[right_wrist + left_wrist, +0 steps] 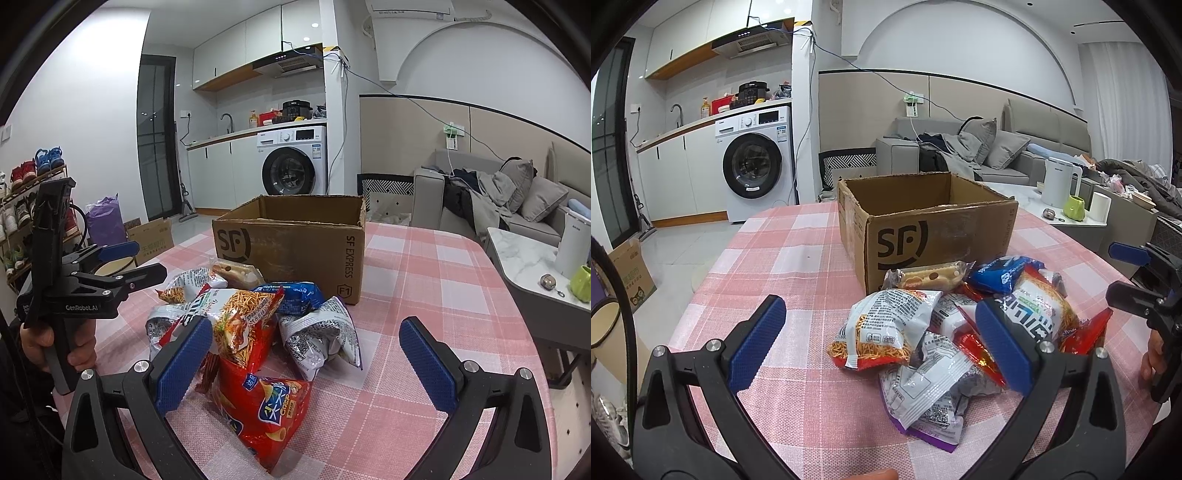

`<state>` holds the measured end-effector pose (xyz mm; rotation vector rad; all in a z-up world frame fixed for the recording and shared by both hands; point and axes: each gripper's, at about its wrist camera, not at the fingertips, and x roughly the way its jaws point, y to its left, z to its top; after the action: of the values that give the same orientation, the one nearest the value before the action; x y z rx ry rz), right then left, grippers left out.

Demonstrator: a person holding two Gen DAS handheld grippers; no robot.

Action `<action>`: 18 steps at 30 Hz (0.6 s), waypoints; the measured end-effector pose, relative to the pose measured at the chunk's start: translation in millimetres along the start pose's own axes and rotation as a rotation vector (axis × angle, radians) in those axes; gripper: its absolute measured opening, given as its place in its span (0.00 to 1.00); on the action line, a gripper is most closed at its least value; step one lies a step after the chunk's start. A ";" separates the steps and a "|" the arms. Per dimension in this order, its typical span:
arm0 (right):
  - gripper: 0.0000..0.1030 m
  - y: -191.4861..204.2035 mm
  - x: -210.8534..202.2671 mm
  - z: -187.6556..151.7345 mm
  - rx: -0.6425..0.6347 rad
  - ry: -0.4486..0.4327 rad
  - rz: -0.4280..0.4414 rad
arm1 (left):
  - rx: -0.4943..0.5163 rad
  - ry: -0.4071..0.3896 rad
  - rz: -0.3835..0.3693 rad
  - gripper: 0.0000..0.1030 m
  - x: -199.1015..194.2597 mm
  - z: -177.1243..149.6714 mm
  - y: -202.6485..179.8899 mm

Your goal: Organize snacks

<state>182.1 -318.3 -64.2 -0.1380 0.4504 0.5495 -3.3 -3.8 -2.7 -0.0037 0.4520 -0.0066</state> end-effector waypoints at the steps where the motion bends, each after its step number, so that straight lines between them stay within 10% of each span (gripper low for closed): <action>1: 1.00 0.0 0.1 0.0 0.000 0.000 -0.001 | 0.000 0.000 0.001 0.99 0.0 0.1 0.0; 18: 1.00 -0.4 -0.3 0.1 0.001 -0.002 -0.003 | 0.010 -0.002 -0.012 0.99 -2.6 4.0 -2.2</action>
<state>182.2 -318.7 -64.0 -0.1370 0.4484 0.5468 -4.0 -6.0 2.0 0.0031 0.4499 -0.0204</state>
